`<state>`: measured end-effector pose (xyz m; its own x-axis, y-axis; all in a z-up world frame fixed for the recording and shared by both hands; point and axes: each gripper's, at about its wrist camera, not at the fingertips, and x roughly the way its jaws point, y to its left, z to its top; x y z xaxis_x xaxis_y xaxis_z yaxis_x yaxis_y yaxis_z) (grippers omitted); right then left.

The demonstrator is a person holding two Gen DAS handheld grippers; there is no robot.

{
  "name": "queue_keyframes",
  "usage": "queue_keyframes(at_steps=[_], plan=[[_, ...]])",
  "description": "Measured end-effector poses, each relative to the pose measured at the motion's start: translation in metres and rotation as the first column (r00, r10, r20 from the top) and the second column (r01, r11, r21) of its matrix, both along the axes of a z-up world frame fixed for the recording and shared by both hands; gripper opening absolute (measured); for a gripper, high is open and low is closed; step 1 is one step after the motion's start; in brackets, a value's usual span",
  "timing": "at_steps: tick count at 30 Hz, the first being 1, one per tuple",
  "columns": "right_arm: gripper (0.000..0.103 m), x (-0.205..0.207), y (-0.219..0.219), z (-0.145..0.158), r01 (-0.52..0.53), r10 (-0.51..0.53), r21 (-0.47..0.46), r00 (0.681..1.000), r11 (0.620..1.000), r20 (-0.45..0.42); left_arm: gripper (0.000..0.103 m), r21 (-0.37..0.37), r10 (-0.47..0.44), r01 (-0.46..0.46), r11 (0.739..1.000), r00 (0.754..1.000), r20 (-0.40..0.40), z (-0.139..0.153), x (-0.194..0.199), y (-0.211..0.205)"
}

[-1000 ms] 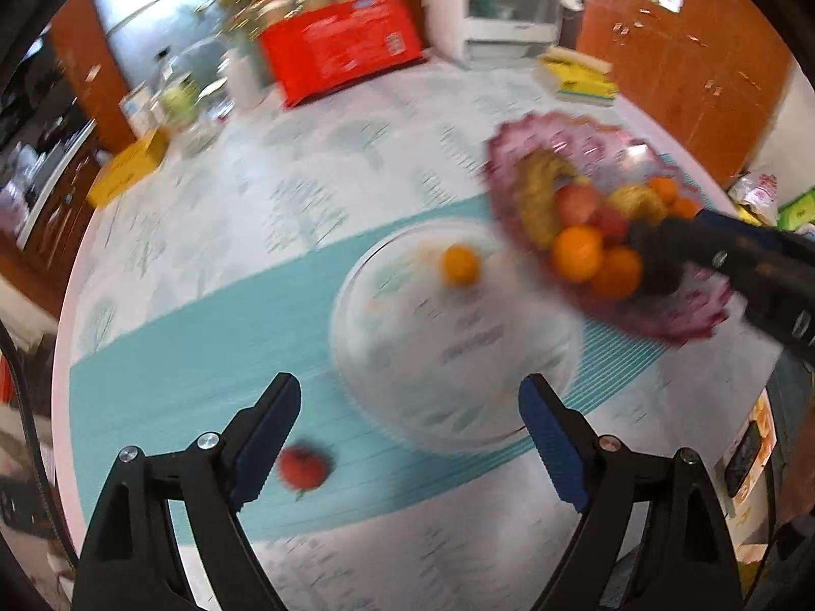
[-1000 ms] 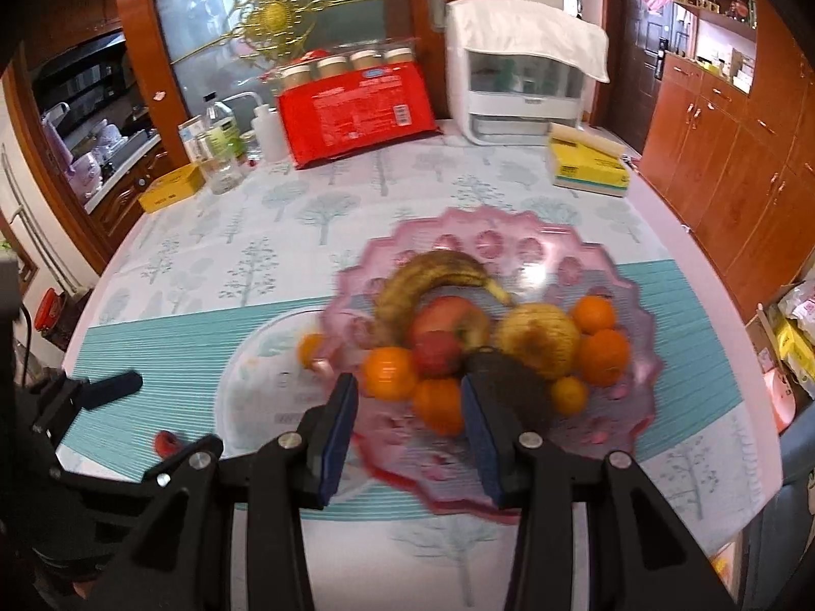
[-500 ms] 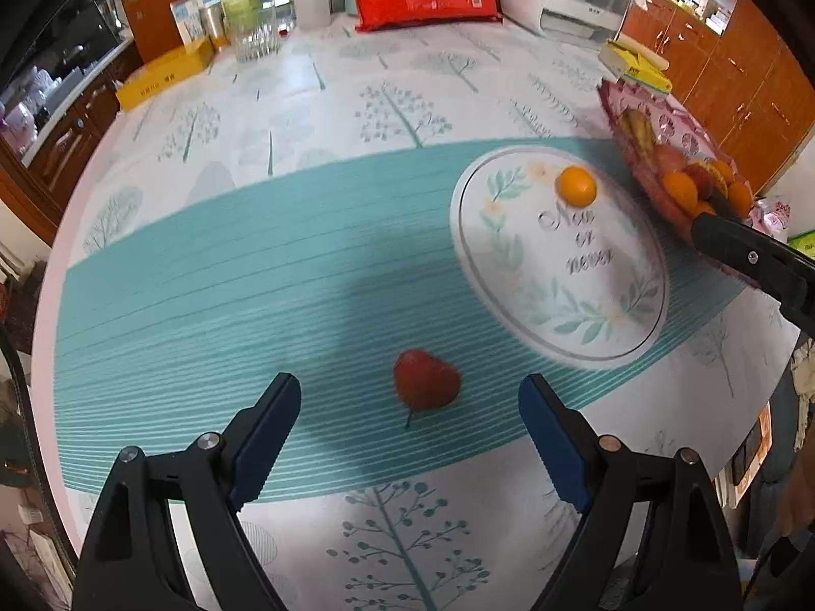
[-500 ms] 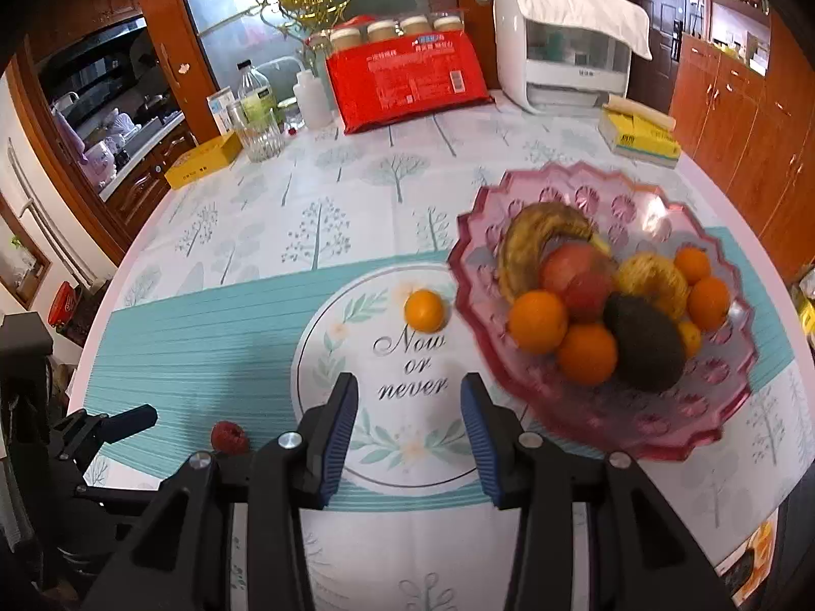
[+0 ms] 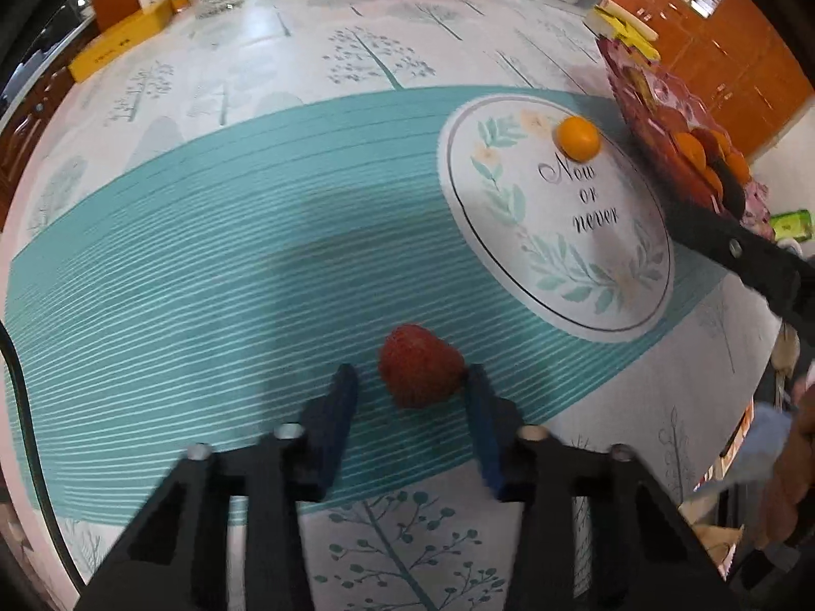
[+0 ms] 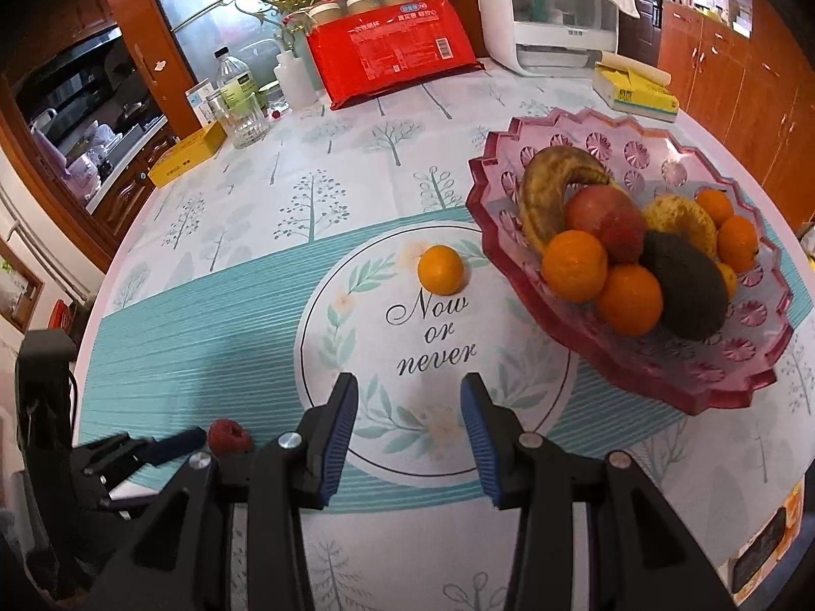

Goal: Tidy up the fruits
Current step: 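Grasp the strawberry with the left tool while the right tool grasps the tangerine on the round placemat, then carry the strawberry with the left tool while the right tool carries the tangerine over the bowl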

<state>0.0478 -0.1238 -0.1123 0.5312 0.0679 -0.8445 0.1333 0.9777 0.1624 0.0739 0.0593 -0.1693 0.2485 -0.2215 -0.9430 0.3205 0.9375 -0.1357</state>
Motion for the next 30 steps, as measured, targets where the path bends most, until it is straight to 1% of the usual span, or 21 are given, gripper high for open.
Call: queue_keyframes(at_steps=[2,3,5,7,10,13,15,17,23,28,29,30], plan=[[0.043,0.003,0.000,-0.004,0.018,-0.019,0.012,1.000,1.000,0.009,0.031,0.008,-0.021,0.021,1.000,1.000,0.017,0.000,0.000,-0.004],[0.043,0.006,0.000,-0.007,0.032,-0.032,0.018,0.999,0.999,0.013,0.030,-0.002,-0.032,0.032,0.999,0.999,0.019,0.000,0.001,-0.005],[0.043,0.011,0.000,-0.013,0.059,-0.059,0.023,0.998,0.998,0.020,0.030,-0.013,-0.037,0.037,0.999,0.999,0.026,0.000,0.005,-0.005],[0.043,0.017,0.001,-0.019,0.090,-0.091,0.020,0.996,0.996,0.022,0.030,-0.011,-0.033,0.034,0.999,0.998,0.049,0.002,0.013,-0.004],[0.043,0.032,0.006,-0.030,0.134,-0.134,-0.006,0.990,0.991,0.033,0.030,-0.009,-0.010,0.011,1.000,0.997,0.075,0.006,0.031,0.002],[0.043,0.050,0.012,-0.043,0.150,-0.149,-0.045,0.988,0.988,0.034,0.030,-0.017,0.021,-0.020,1.000,0.997,0.069,0.005,0.047,0.012],[0.043,0.061,0.013,-0.050,0.163,-0.161,-0.083,0.986,0.983,0.032,0.030,-0.016,0.030,-0.029,0.999,0.997,0.071,0.005,0.053,0.017],[0.043,0.072,0.011,-0.058,0.178,-0.177,-0.099,0.984,0.979,0.017,0.030,-0.019,0.036,-0.035,0.999,0.997,0.065,0.004,0.057,0.024],[0.045,0.090,0.016,-0.061,0.165,-0.161,-0.160,0.986,0.973,0.035,0.030,-0.029,0.060,-0.059,0.998,0.997,0.051,0.002,0.065,0.033],[0.045,0.097,0.014,-0.062,0.159,-0.153,-0.168,0.987,0.973,0.053,0.030,-0.028,0.078,-0.077,0.997,0.996,0.039,-0.001,0.068,0.036],[0.042,0.098,0.013,-0.062,0.158,-0.151,-0.168,0.987,0.973,0.055,0.030,-0.029,0.083,-0.082,0.996,0.996,0.037,-0.001,0.068,0.036],[0.034,0.098,0.013,-0.062,0.157,-0.150,-0.174,0.987,0.972,0.055,0.030,-0.029,0.088,-0.086,0.996,0.995,0.037,-0.001,0.069,0.036]])
